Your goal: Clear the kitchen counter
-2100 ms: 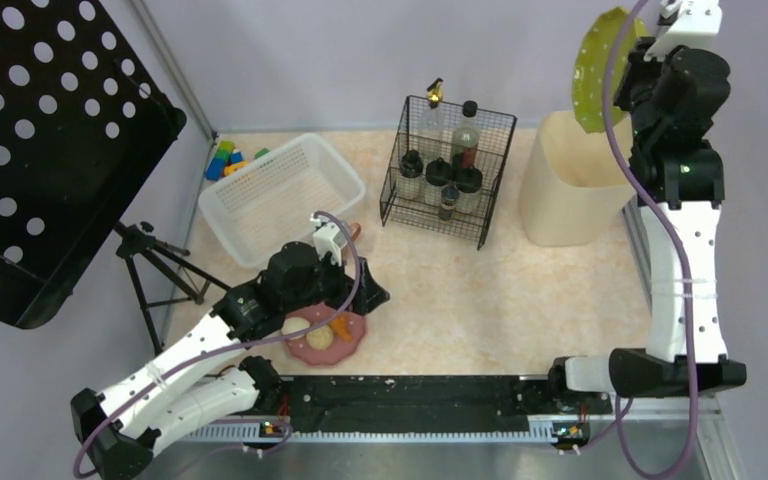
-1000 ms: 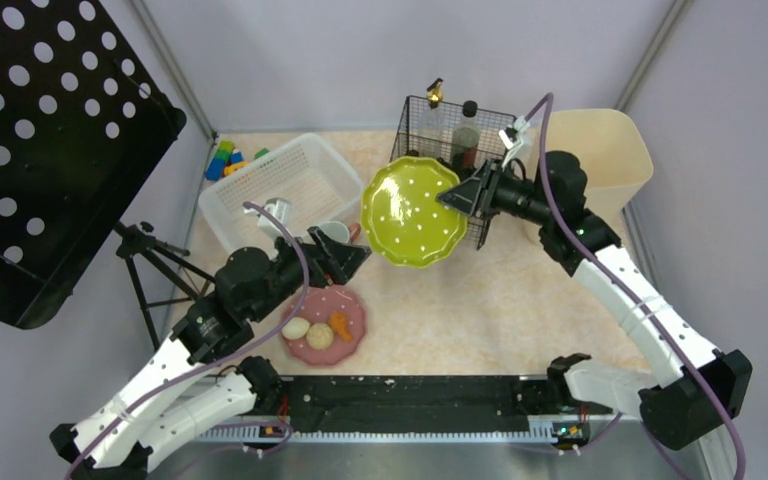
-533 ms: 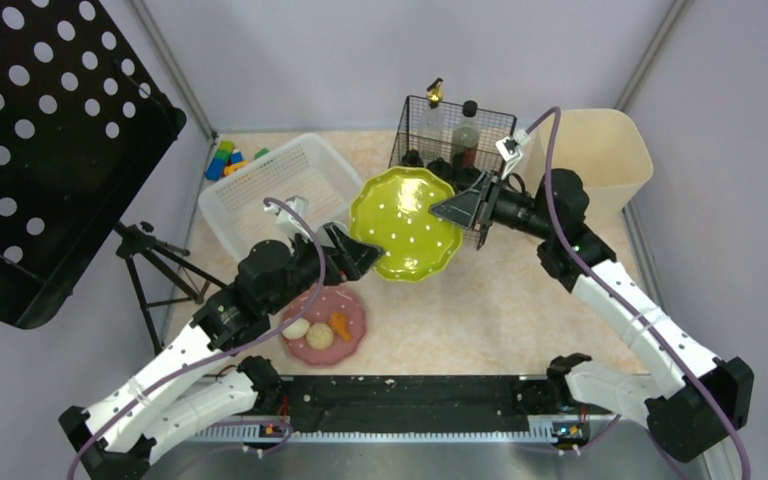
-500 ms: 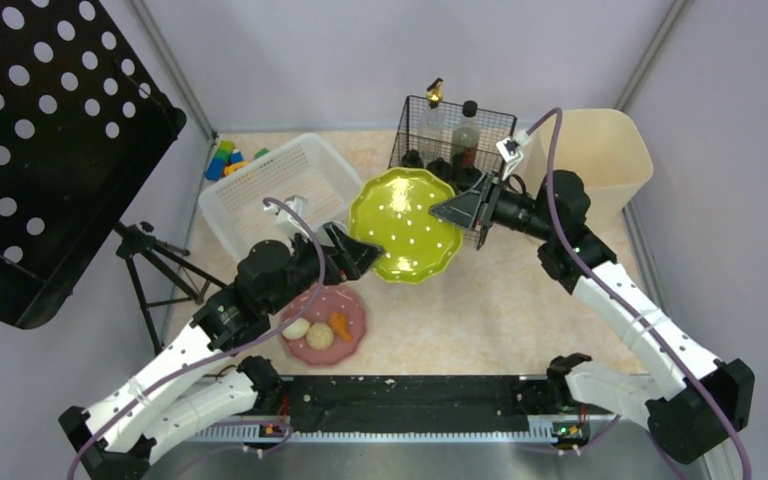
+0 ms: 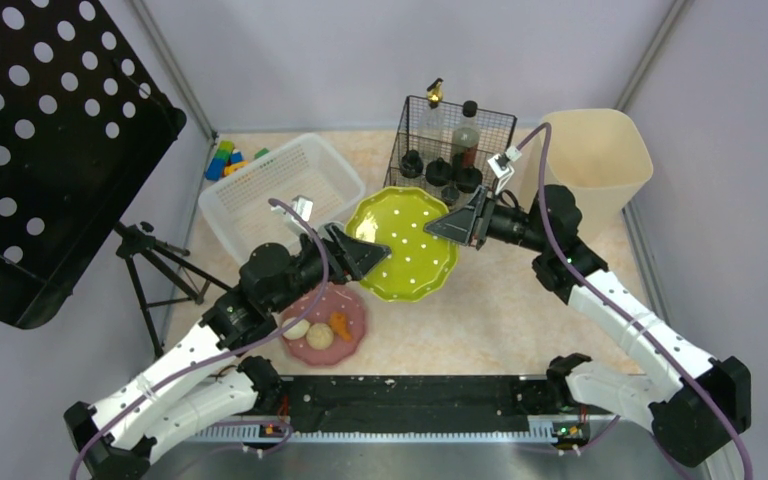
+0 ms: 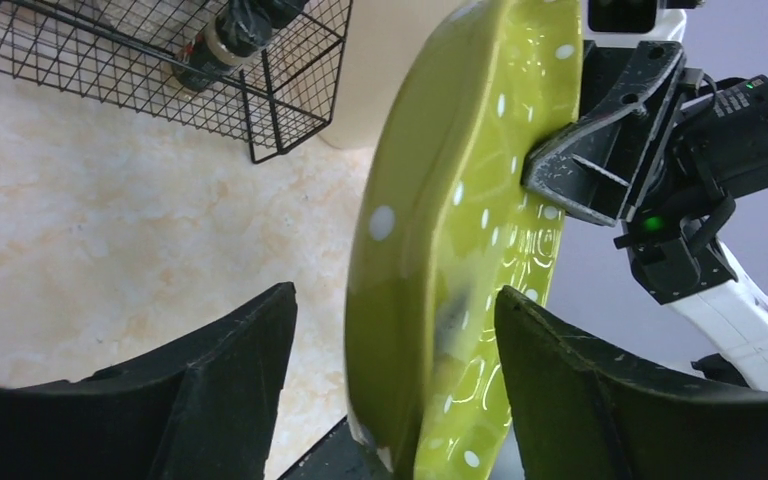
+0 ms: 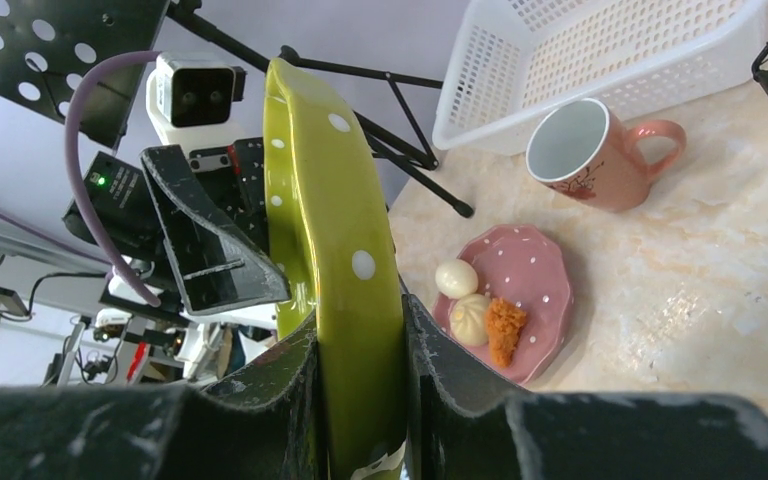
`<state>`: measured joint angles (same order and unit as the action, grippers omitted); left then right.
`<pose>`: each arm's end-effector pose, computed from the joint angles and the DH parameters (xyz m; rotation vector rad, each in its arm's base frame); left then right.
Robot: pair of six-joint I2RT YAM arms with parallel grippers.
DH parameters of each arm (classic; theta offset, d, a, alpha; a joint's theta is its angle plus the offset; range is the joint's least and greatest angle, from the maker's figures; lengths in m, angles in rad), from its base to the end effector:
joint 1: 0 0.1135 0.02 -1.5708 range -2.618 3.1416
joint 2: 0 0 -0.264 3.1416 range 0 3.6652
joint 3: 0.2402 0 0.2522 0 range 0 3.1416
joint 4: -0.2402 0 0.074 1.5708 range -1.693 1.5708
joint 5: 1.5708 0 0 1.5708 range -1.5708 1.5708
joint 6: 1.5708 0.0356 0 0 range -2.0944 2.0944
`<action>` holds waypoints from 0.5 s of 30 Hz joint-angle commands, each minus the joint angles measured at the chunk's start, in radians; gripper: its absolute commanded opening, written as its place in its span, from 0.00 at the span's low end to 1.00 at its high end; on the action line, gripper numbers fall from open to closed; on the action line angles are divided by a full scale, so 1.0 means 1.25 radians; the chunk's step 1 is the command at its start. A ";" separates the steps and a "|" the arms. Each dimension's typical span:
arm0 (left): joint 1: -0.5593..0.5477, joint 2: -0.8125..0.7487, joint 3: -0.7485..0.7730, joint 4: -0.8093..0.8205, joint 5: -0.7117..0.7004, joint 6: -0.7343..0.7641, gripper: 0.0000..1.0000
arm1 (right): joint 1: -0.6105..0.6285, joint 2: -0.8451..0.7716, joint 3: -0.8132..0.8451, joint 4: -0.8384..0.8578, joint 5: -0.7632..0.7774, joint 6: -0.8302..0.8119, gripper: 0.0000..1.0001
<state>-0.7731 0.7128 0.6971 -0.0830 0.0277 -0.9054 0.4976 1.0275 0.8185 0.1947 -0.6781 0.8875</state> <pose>0.1247 -0.1231 0.3315 -0.0986 1.8374 -1.2573 0.1979 0.1329 0.3459 -0.2553 1.8166 1.5609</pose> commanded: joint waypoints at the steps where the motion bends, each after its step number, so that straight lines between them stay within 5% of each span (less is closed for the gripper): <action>1: 0.001 0.005 -0.003 0.090 0.035 -0.010 0.72 | 0.013 -0.036 0.023 0.124 -0.004 0.036 0.00; 10: 0.001 0.003 0.003 0.091 0.050 -0.003 0.31 | 0.013 -0.020 0.019 0.108 0.016 0.011 0.00; 14: 0.001 0.002 0.008 0.083 0.045 -0.001 0.00 | 0.013 -0.020 0.021 0.074 0.041 -0.019 0.00; 15: 0.001 0.001 0.009 0.081 0.044 0.001 0.00 | 0.013 -0.020 0.019 0.069 0.045 -0.024 0.00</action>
<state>-0.7681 0.7063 0.6975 -0.0113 0.0891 -0.9504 0.4965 1.0252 0.8181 0.2241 -0.6685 0.8928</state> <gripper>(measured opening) 0.319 0.248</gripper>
